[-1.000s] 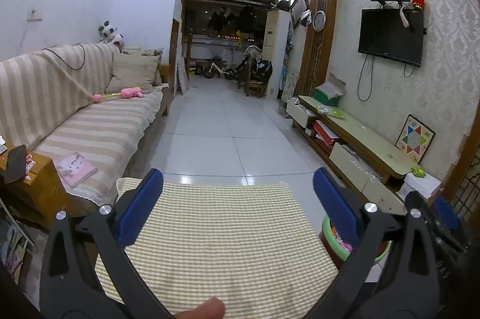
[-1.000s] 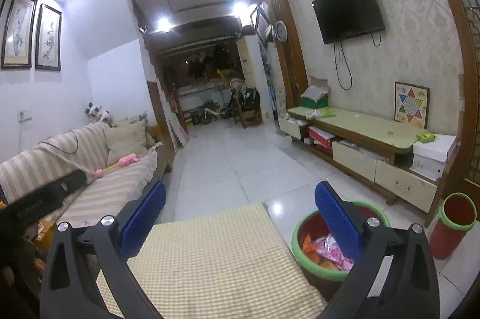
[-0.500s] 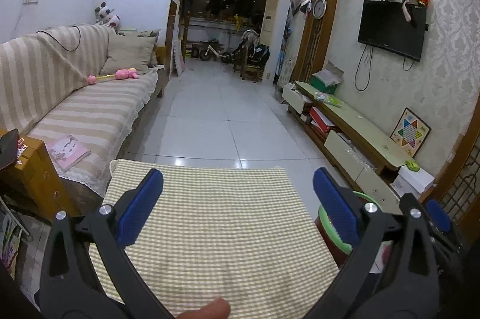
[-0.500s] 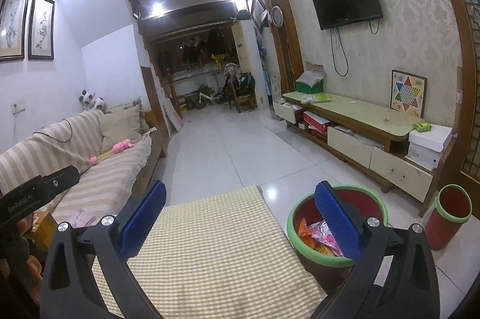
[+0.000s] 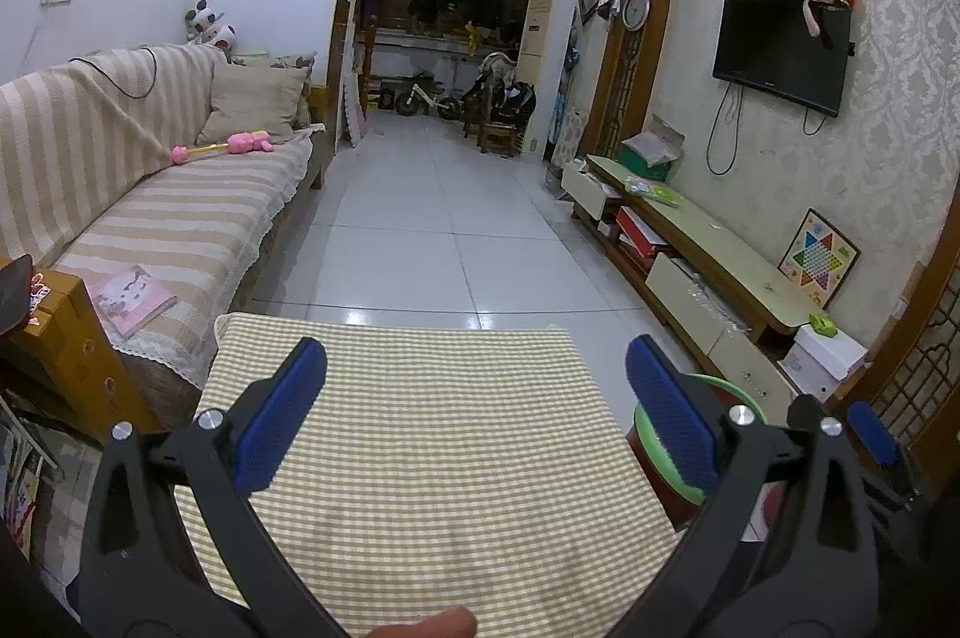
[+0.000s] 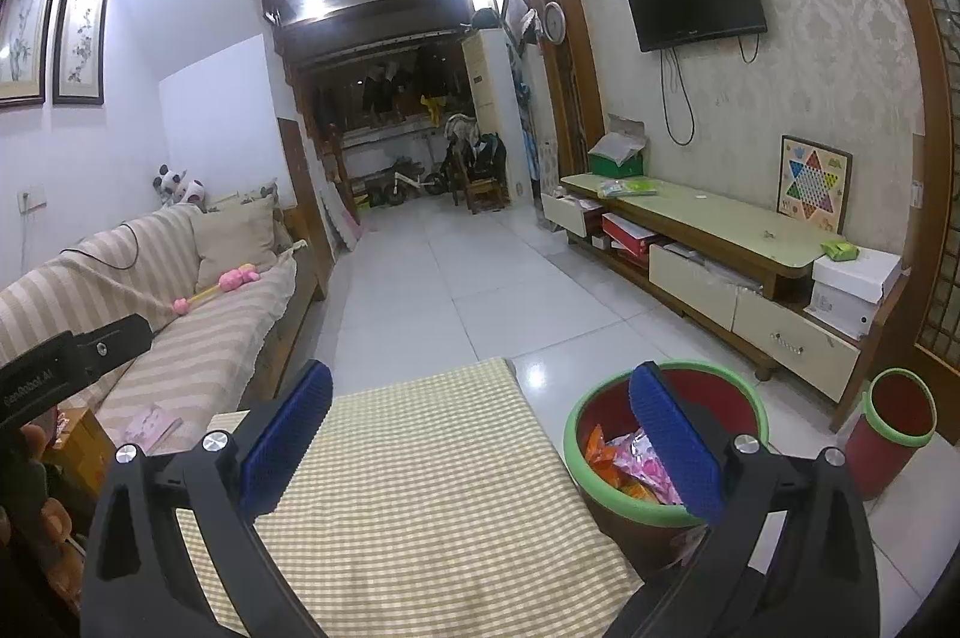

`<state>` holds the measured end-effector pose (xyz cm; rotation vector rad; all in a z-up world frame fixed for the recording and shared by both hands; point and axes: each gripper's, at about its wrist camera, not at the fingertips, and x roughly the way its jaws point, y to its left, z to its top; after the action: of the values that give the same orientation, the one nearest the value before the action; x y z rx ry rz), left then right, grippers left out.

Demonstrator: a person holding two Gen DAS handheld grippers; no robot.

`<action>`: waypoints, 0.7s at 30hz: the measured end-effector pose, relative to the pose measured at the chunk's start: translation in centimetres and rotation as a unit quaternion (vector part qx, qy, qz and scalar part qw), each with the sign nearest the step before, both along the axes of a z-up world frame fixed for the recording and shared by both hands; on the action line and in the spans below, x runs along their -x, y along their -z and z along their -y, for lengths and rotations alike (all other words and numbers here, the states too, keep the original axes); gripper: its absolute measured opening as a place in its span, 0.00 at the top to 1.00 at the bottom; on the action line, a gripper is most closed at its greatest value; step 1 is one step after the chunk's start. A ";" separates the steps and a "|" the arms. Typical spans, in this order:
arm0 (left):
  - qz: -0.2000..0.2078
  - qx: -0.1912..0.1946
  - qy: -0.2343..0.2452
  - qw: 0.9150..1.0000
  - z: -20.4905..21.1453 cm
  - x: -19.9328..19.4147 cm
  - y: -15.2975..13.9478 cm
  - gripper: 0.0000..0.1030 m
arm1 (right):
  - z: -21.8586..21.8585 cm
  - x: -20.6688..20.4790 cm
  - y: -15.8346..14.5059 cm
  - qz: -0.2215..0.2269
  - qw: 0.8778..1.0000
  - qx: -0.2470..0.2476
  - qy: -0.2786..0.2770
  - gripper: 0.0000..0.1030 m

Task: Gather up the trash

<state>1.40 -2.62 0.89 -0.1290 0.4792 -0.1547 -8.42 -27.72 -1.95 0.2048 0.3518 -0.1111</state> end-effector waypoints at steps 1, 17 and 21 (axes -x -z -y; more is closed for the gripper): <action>0.000 -0.001 0.000 1.000 0.0 0.0 0.0 0.05 | 0.0 0.0 0.1 -0.001 1.000 0.000 0.000 0.07; -0.001 -0.003 0.000 1.000 -0.1 0.0 0.1 0.05 | 0.2 -0.4 1.0 -0.019 1.000 0.006 -0.006 0.07; -0.003 -0.003 0.000 1.000 -0.5 0.0 0.5 0.05 | 0.2 -0.6 1.5 -0.027 1.000 0.007 -0.009 0.07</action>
<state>1.45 -2.14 0.44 -0.1245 0.4863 -0.1521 -7.83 -27.91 -3.42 0.1841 0.4069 -0.1017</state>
